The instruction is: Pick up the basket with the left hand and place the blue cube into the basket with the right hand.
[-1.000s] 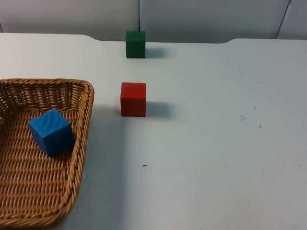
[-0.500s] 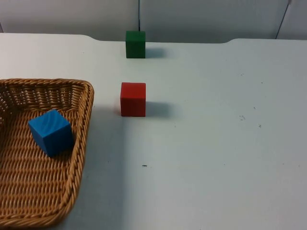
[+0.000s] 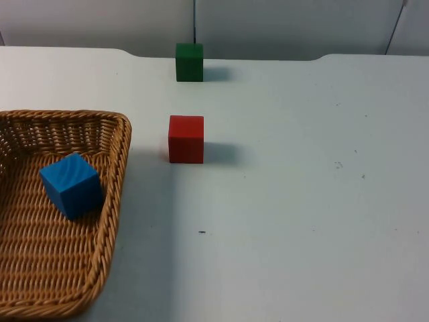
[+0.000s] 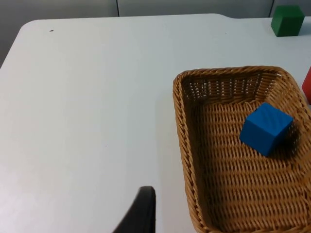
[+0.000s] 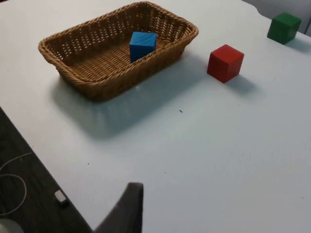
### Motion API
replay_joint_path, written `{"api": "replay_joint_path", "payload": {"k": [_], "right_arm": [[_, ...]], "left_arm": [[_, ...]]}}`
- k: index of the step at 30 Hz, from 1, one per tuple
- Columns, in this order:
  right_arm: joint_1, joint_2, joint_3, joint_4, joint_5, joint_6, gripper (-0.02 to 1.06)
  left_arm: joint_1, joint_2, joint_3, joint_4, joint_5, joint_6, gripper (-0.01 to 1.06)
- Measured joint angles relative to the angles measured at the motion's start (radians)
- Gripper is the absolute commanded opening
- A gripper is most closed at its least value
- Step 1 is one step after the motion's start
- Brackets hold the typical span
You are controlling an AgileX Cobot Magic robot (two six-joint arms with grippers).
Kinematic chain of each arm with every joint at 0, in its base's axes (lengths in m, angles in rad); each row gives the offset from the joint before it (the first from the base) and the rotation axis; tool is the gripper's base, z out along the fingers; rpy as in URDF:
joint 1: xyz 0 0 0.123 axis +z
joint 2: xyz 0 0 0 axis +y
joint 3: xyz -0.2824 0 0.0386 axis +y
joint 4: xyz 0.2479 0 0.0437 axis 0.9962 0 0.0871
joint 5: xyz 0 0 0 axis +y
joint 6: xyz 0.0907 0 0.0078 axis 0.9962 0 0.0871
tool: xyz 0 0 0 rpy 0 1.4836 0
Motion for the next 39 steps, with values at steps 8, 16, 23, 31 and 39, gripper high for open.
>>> {"api": "replay_joint_path", "payload": {"k": [8,16,23,31,39], "right_arm": [[0.000,0.000,0.002,-0.008,0.002,0.027,1.05],[0.000,0.000,0.002,-0.008,0.002,0.013,1.05],[0.000,0.000,0.005,-0.008,0.006,0.011,1.05],[0.000,0.000,0.009,-0.008,0.006,0.011,1.05],[0.000,0.000,0.009,-0.010,0.006,0.012,1.05]], "left_arm": [[0.000,0.000,0.000,0.002,0.000,-0.002,0.89],[0.000,0.000,0.000,0.002,0.000,-0.002,0.89],[0.000,0.000,0.000,0.002,0.000,-0.002,0.89],[0.000,0.000,0.000,0.002,0.000,-0.002,0.89],[0.000,0.000,0.000,0.002,0.000,-0.002,0.89]]}}
